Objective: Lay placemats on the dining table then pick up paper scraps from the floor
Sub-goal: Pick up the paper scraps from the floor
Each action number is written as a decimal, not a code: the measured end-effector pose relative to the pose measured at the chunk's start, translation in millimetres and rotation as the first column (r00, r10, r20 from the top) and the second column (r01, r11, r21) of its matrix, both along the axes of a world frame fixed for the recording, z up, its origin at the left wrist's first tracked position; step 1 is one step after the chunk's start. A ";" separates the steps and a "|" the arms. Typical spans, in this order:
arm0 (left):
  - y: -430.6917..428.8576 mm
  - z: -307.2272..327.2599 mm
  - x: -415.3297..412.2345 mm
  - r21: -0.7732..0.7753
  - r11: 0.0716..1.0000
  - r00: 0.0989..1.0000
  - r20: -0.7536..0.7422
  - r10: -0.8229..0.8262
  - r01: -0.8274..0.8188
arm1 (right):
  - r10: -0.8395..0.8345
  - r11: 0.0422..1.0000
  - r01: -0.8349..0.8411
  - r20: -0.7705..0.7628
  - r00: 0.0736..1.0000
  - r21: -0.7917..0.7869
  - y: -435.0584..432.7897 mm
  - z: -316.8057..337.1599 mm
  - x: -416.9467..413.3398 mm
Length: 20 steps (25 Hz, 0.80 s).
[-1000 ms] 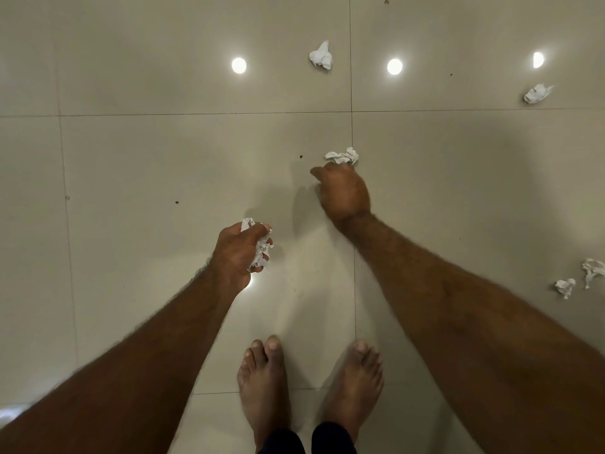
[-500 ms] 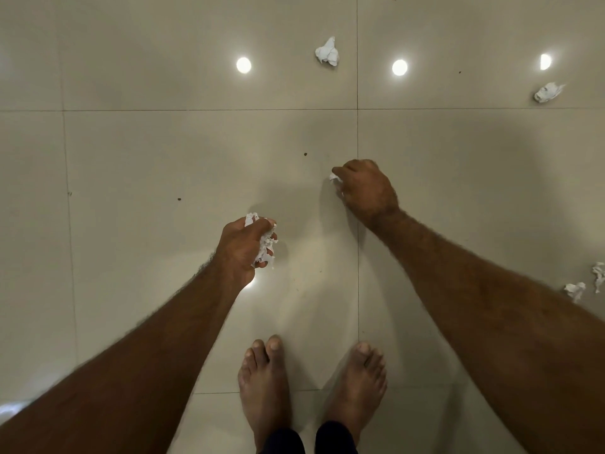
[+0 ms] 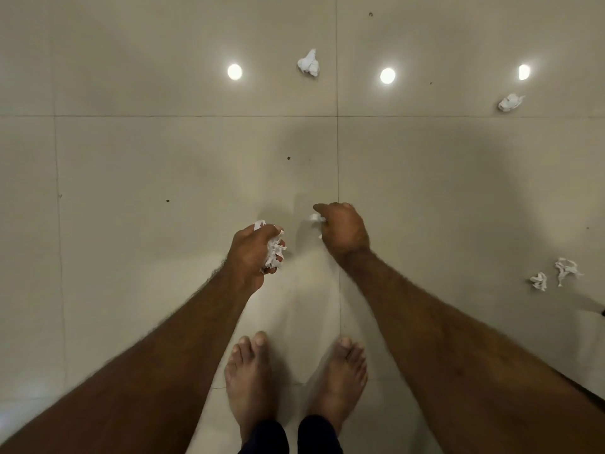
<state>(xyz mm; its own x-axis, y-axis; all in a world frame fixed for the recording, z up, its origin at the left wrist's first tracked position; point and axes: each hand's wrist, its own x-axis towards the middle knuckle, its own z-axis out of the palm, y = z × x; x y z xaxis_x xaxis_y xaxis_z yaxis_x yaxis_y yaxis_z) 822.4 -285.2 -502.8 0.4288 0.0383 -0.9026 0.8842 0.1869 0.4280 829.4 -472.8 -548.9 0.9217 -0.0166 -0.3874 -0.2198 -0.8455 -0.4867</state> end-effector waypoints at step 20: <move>-105.5 161.2 69.3 -0.188 0.949 0.964 -0.139 0.228 -0.252 | -0.456 0.741 0.489 -0.189 0.869 0.460 0.5 222.4 29.5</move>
